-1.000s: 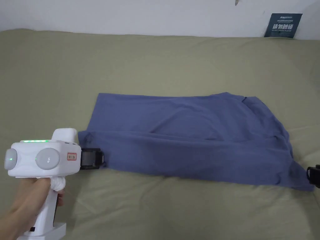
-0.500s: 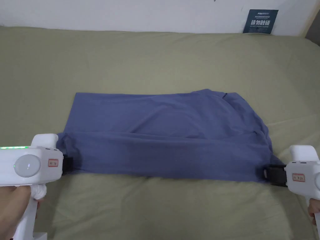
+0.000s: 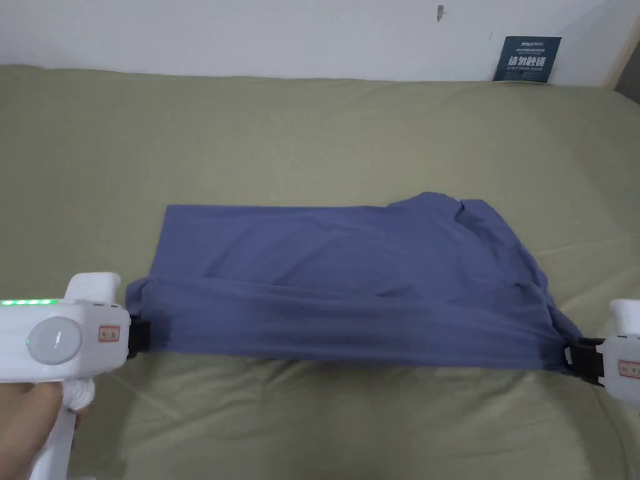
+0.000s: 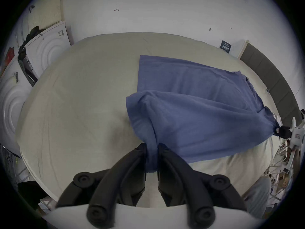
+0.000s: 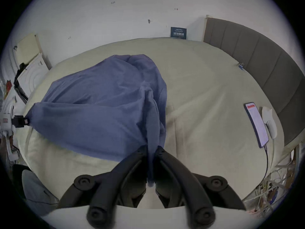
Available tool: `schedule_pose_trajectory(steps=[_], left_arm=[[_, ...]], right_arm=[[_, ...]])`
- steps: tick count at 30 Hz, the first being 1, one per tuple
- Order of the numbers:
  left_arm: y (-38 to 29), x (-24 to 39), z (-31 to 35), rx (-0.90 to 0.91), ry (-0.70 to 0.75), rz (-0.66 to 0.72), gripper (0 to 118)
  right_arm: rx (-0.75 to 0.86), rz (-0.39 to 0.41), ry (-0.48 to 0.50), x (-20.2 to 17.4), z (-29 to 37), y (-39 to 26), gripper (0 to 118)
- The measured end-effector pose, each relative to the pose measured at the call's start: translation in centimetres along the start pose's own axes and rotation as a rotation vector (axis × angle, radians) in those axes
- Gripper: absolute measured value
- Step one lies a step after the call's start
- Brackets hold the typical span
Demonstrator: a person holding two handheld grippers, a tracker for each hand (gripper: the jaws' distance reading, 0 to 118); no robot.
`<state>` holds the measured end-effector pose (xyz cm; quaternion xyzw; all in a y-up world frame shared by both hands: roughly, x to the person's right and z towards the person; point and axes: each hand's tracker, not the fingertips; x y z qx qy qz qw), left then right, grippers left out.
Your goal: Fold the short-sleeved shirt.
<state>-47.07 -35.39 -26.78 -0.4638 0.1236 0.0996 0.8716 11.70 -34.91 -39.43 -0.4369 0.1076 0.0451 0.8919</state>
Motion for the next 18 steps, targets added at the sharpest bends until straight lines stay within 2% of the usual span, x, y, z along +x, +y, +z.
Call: schedule_pose_trajectory(steps=[6,12,13,14,15,16,17,18], left_arm=[[-4.3,-1.6,1.0,-0.033,-0.011,0.034,13],[-4.5,-1.6,1.4,-0.031,-0.018,0.066,13],[-4.4,-1.6,1.3,-0.020,-0.024,0.061,22],[-4.0,-2.0,1.1,-0.008,-0.041,0.055,54],[-3.8,-2.1,1.2,0.010,-0.065,0.055,97],[-3.3,-2.4,1.2,0.015,-0.056,0.061,118],[-2.9,-2.4,1.3,0.027,-0.052,0.061,113],[-2.2,-2.5,1.9,0.144,-0.037,0.065,109]], right_arm=[[-0.030,-0.011,0.034,0.0,0.9,-2.7,8],[-0.057,0.003,0.033,-0.6,0.6,-3.6,9],[-0.058,0.004,0.038,-0.6,0.5,-3.5,21],[-0.057,0.002,0.044,-0.6,0.5,-3.4,55],[-0.060,-0.001,0.042,-0.7,0.6,-3.2,100],[-0.069,-0.006,0.039,-0.7,0.6,-2.7,114],[-0.072,-0.007,0.046,-0.5,0.6,-2.2,106],[-0.002,0.010,0.058,-0.6,2.0,-1.0,104]])
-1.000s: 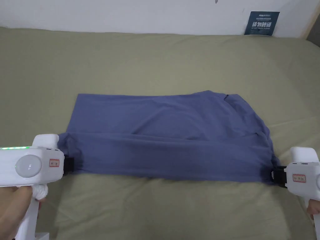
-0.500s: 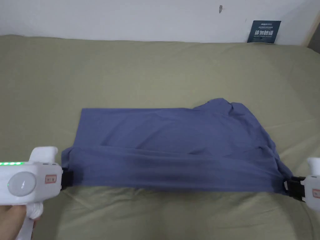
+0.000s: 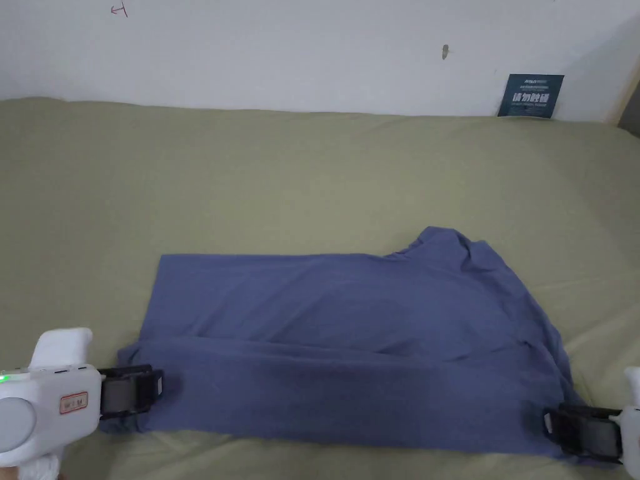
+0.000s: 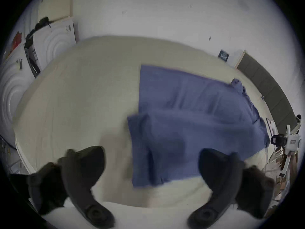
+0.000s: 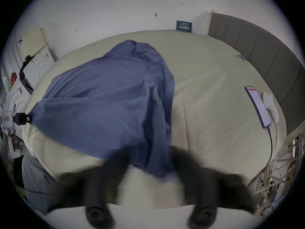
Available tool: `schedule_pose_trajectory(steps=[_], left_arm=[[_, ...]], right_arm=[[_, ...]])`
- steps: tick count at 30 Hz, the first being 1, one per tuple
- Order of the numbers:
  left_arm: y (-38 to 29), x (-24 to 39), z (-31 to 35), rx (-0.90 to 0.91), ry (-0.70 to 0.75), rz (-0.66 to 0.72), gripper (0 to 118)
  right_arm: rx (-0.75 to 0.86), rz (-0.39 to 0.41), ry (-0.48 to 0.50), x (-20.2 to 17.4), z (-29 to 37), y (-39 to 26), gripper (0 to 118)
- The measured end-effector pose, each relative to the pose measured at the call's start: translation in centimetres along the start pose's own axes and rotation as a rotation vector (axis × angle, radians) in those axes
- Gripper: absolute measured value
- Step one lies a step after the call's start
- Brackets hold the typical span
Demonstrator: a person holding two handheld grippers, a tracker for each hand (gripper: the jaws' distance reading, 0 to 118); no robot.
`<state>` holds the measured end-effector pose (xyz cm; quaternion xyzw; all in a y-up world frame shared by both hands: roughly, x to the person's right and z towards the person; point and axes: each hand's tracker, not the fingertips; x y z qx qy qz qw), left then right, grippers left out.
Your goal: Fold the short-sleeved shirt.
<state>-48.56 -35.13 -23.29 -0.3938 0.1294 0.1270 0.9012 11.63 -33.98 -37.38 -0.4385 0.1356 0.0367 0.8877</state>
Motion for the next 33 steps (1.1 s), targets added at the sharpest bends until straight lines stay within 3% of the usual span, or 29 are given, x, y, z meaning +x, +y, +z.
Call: schedule_pose_trajectory(steps=[2,6,7,8,9,11,13,14,15,16,17,19,22,23,24,25,27,28,29,30,31,32,33], left_arm=[[1.8,0.1,-0.8,-0.030,-0.009,-0.018,106],[8.0,1.8,-4.1,-0.004,0.015,-0.069,80],[9.2,2.1,-5.7,0.001,0.029,-0.077,33],[10.9,2.3,-7.6,0.002,0.061,-0.094,3],[12.2,2.4,-9.8,-0.009,0.068,-0.098,3],[14.0,2.0,-13.1,-0.025,0.089,-0.090,3],[15.7,2.0,-15.4,-0.041,0.102,-0.083,3],[16.2,1.6,-16.7,-0.058,0.110,-0.081,11],[16.7,1.1,-17.9,-0.073,0.107,-0.078,36],[17.3,1.3,-18.8,-0.105,0.125,-0.074,93],[17.4,1.0,-19.9,-0.131,0.158,-0.076,118],[17.5,0.3,-21.2,-0.104,0.188,-0.092,109],[17.9,0.9,-22.0,-0.138,0.180,-0.101,107],[17.9,0.8,-22.3,-0.142,0.199,-0.123,100],[18.0,1.5,-22.0,-0.151,0.201,-0.138,85],[17.9,1.6,-21.8,-0.153,0.183,-0.135,54],[17.4,1.9,-21.1,-0.126,0.130,-0.083,5],[17.4,2.6,-20.6,-0.116,0.132,-0.094,2],[17.2,3.3,-20.8,-0.119,0.119,-0.106,2],[16.8,3.6,-20.9,-0.136,0.129,-0.129,2],[16.6,3.8,-21.1,-0.139,0.145,-0.162,2],[16.9,3.5,-21.5,-0.132,0.150,-0.163,2],[17.1,3.3,-21.6,-0.134,0.144,-0.149,2]], right_arm=[[0.019,-0.019,-0.043,-0.1,0.0,2.6,104],[0.092,-0.015,-0.075,-0.3,-4.2,8.4,91],[0.111,-0.012,-0.077,-1.6,-3.8,10.0,50],[0.118,-0.010,-0.102,-2.0,-4.8,11.4,3],[0.137,-0.007,-0.128,-2.5,-5.8,13.2,0],[0.062,-0.005,-0.073,-1.4,-10.0,15.3,0],[0.054,0.052,-0.115,-0.4,-13.7,17.1,0],[0.048,0.057,-0.115,-0.1,-14.8,17.9,0],[0.115,0.095,-0.155,-1.4,-14.1,17.6,0],[0.099,0.097,-0.155,-1.7,-14.7,17.6,0],[0.094,0.101,-0.161,-1.8,-15.3,17.6,0],[0.050,0.092,-0.150,-0.8,-17.1,18.6,0],[0.031,0.081,-0.157,-0.2,-18.3,18.9,0],[0.028,0.075,-0.161,-0.5,-17.7,19.2,0],[0.024,0.068,-0.162,-0.5,-17.7,19.2,0],[0.019,0.062,-0.162,-0.5,-17.8,19.2,0],[0.001,0.042,-0.150,0.2,-18.3,19.8,0],[0.004,0.034,-0.149,0.4,-18.3,20.0,0],[0.004,0.027,-0.142,0.4,-18.3,20.0,3],[0.005,0.015,-0.123,0.5,-18.2,20.1,22],[-0.008,0.005,-0.115,0.9,-18.7,20.7,75],[-0.016,0.000,-0.110,1.0,-18.9,20.8,114],[-0.057,-0.007,-0.105,1.1,-19.5,20.9,116]])
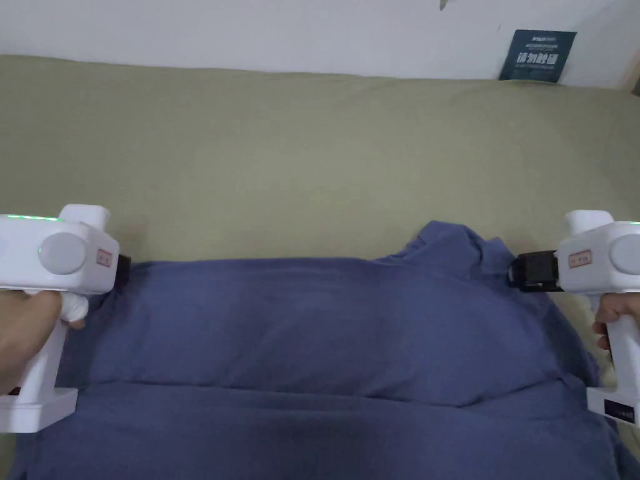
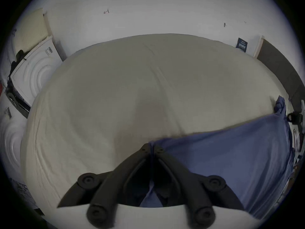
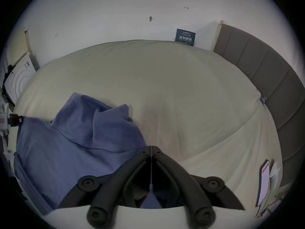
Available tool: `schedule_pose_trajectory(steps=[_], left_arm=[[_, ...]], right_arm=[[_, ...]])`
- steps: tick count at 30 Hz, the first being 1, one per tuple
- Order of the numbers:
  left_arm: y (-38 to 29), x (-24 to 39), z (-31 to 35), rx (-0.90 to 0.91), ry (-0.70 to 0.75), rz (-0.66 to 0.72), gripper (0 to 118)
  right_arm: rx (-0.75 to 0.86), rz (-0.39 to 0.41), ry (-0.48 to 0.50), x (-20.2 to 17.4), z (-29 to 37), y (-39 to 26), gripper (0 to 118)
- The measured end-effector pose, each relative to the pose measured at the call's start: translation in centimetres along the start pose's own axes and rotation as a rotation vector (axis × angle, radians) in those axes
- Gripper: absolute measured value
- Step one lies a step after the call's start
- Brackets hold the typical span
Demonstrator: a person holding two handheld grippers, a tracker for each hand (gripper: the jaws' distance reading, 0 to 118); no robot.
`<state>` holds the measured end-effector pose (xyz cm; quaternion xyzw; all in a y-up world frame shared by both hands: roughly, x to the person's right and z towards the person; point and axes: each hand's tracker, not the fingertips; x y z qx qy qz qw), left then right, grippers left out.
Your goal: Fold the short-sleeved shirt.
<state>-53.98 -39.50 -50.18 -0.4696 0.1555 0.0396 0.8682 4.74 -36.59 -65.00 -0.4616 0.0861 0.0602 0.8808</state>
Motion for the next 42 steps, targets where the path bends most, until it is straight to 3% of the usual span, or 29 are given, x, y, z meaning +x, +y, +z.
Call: schedule_pose_trajectory(steps=[2,3,6,7,9,10,11,12,17,29,35,42], left_arm=[[0.0,-0.2,0.1,-0.001,-0.013,0.023,2],[0.0,-0.3,0.2,-0.002,-0.018,0.024,2],[-0.1,-0.4,0.2,-0.002,-0.027,0.028,2],[0.0,-0.6,-0.3,-0.002,-0.029,0.031,2],[-0.2,-0.6,-0.4,-0.002,-0.030,0.031,2],[-0.2,-0.7,-0.3,-0.002,-0.031,0.032,2],[-0.1,-0.6,-0.2,-0.001,-0.032,0.034,2],[0.0,-0.7,0.2,0.001,-0.033,0.037,2],[0.0,-2.1,4.1,0.047,-0.036,0.060,2],[-8.1,-5.2,17.5,0.135,-0.093,0.050,2],[-14.4,-5.2,20.5,0.127,-0.106,0.028,2],[-20.6,-5.4,20.5,0.090,-0.128,0.060,2]], right_arm=[[0.018,0.025,0.004,-0.4,-1.0,0.1,109],[0.003,0.053,-0.042,-0.7,-1.7,0.5,108],[-0.018,0.052,-0.037,-0.3,-3.8,1.2,105],[-0.024,0.049,-0.036,0.0,-4.3,1.6,96],[-0.026,-0.006,0.034,0.2,-4.3,1.8,74],[-0.010,0.007,0.001,0.0,-3.4,1.4,57],[0.008,0.012,0.044,0.0,-2.7,1.5,24],[0.013,0.014,0.053,0.1,-2.1,1.5,2],[0.074,0.057,0.035,-0.7,4.3,0.2,2],[0.172,0.027,0.139,1.6,19.0,-8.0,2],[0.179,0.018,0.149,2.8,22.3,-14.8,2],[0.121,-0.010,0.163,3.5,21.7,-21.1,2]])
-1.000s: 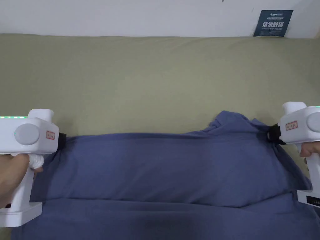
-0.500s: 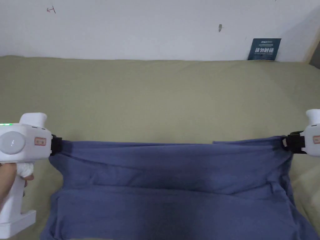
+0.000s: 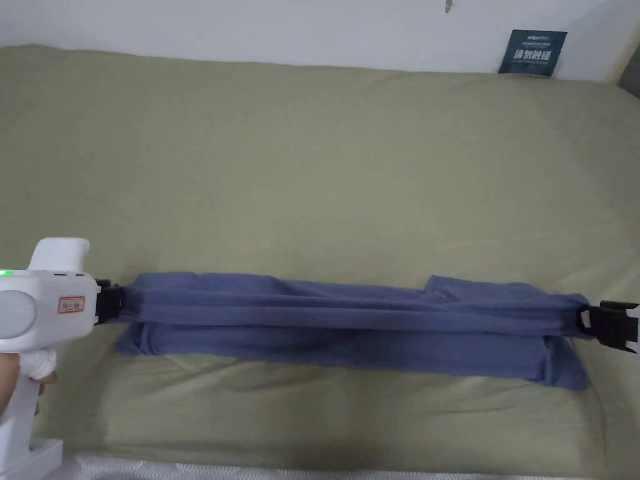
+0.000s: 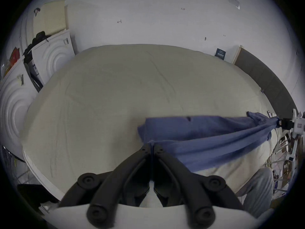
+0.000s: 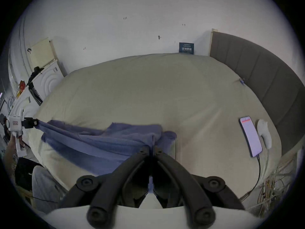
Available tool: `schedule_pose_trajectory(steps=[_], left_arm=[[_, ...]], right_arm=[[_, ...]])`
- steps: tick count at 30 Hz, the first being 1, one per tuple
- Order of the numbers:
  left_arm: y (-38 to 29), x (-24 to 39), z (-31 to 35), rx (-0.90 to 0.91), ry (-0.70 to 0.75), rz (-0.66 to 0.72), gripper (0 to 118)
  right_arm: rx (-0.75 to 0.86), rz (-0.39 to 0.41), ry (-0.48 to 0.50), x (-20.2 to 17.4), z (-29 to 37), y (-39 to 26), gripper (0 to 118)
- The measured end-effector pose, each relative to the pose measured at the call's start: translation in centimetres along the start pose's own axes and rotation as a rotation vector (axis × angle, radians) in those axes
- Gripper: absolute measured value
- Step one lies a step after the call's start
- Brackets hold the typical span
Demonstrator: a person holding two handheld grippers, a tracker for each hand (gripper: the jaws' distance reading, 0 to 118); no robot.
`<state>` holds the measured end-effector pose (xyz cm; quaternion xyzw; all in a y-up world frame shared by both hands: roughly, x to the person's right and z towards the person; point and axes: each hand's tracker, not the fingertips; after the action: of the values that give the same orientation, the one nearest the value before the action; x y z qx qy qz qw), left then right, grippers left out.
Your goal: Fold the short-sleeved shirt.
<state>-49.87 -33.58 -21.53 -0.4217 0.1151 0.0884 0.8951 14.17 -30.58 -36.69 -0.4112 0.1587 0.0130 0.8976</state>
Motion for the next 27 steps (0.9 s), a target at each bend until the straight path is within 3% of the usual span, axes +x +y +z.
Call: schedule_pose_trajectory(steps=[10,11,12,13,14,15,16,17,19,21,22,23,24,25,27], left_arm=[[-2.6,0.8,-0.5,-0.045,0.001,-0.007,2],[-2.6,0.9,-0.5,-0.046,0.003,-0.015,2],[-2.7,0.9,-0.4,-0.045,0.003,-0.021,9],[-2.6,0.5,-0.7,-0.037,0.001,-0.031,46],[-2.6,0.5,-0.6,-0.029,0.009,-0.038,93],[-2.5,0.5,-0.5,-0.016,0.017,-0.046,118],[-2.2,0.5,-0.4,-0.024,0.011,-0.042,112],[-2.3,0.8,0.4,-0.020,-0.007,-0.025,107],[-1.7,0.8,1.3,0.025,-0.007,-0.008,103],[-1.2,1.4,2.1,0.085,0.016,0.000,100],[-0.9,1.9,2.4,0.094,0.017,-0.013,87],[-0.7,2.4,2.6,0.120,0.021,-0.028,66],[-0.5,3.0,2.8,0.148,0.040,-0.039,33],[-0.3,3.7,2.6,0.164,0.060,-0.043,0],[0.0,4.4,2.4,0.154,-0.017,0.001,0]], right_arm=[[-0.091,-0.031,-0.012,1.0,-3.5,-3.2,2],[-0.094,-0.028,-0.012,1.0,-3.6,-3.2,5],[-0.094,-0.023,-0.011,0.9,-3.6,-3.4,19],[-0.099,-0.019,-0.015,0.7,-3.6,-3.4,68],[-0.111,-0.007,-0.043,0.4,-3.5,-3.3,107],[-0.120,0.022,-0.088,-0.1,-3.5,-3.2,117],[-0.101,0.040,-0.084,-0.6,-3.1,-3.4,109],[0.041,0.060,-0.065,-1.0,-2.4,-3.1,108],[-0.011,0.048,-0.095,-2.2,-2.1,-2.8,110],[0.082,0.010,-0.080,-3.6,-1.3,-2.3,110],[0.113,0.001,-0.083,-4.6,-1.2,-1.9,106],[0.142,0.004,-0.086,-5.5,-1.2,-1.6,92],[0.183,0.016,-0.065,-6.9,-0.8,-1.4,59],[0.220,0.032,-0.096,-8.3,-1.1,-1.2,0],[0.299,0.089,-0.119,-10.8,-1.9,-1.6,0]])
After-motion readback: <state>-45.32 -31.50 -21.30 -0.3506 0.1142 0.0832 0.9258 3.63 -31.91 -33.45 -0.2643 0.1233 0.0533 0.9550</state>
